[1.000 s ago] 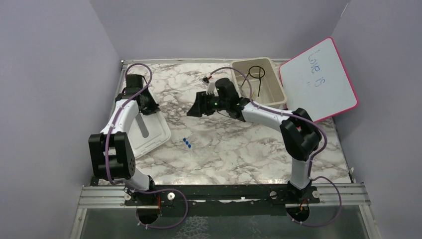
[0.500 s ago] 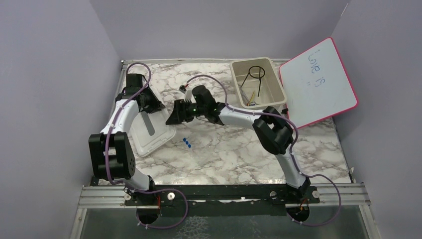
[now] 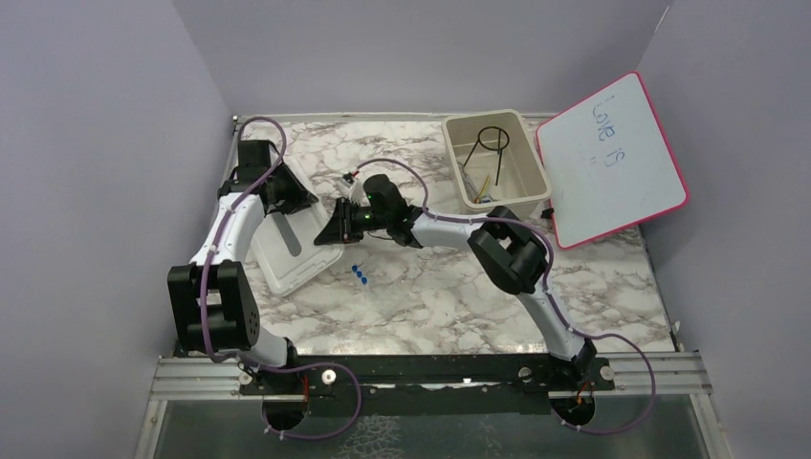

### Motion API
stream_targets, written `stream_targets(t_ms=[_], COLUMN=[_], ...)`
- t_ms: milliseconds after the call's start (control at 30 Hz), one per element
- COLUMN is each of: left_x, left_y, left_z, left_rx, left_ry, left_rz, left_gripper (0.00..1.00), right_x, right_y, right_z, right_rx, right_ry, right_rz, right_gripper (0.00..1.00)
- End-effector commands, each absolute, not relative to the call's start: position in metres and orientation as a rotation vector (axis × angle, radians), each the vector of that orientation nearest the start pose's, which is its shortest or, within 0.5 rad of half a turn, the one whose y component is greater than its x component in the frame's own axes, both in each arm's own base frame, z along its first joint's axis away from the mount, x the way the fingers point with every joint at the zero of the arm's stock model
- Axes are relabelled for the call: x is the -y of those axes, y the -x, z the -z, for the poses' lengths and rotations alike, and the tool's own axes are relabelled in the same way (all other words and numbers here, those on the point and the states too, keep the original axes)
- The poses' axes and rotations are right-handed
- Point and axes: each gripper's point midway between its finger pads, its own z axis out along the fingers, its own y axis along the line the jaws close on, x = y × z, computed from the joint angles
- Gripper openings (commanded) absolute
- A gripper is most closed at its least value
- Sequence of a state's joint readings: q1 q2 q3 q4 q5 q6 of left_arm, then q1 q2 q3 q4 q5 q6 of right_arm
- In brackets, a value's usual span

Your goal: Organize the chemistry lab equipment

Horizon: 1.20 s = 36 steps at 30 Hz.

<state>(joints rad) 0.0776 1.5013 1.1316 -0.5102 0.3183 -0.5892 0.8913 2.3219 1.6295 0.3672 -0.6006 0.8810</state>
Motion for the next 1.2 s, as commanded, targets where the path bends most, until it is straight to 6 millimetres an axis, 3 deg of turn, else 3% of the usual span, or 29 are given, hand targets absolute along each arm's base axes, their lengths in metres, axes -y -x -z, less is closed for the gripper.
stream_targets(t_ms=[0,133,300,533,667,767,900,1000,1167], left_x=[0.052,0.051,0.045,0.039,0.04,0.04,0.044,0.051,0.092], left_y=[-0.383,-0.384,-0.388,-0.391,-0.385,-0.38,-0.377,-0.38,-0.396], left_z=[-0.169,-0.179,-0.206,-0.281,-0.316,-0.329,-0.326,-0.313,-0.307], left_rx=[-2.315,-2.296,-2.257,-2.1,-2.022,-1.991,-1.997,-2.021,-1.952], left_ry=[0.629,0.603,0.557,0.483,0.438,0.414,0.388,0.371,0.3], left_rz=[0.663,0.661,0.613,0.573,0.574,0.576,0.59,0.642,0.92], left_gripper=[0.06,0.2,0.53,0.82,0.86,0.86,0.86,0.86,0.84], right_x=[-0.563,-0.559,-0.549,-0.517,-0.49,-0.466,-0.421,-0.38,-0.301], right_y=[-0.283,-0.281,-0.288,-0.313,-0.333,-0.345,-0.364,-0.378,-0.387], right_z=[-0.123,-0.141,-0.179,-0.221,-0.244,-0.261,-0.286,-0.294,-0.307], right_rx=[-2.137,-2.072,-1.982,-1.921,-1.892,-1.867,-1.834,-1.85,-1.847], right_ry=[0.444,0.429,0.424,0.393,0.354,0.329,0.288,0.261,0.206], right_rz=[-1.776,-1.811,-1.849,-1.878,-1.864,-1.847,-1.805,-1.758,-1.697], right_gripper=[0.15,0.03,0.01,0.01,0.01,0.01,0.01,0.01,0.01])
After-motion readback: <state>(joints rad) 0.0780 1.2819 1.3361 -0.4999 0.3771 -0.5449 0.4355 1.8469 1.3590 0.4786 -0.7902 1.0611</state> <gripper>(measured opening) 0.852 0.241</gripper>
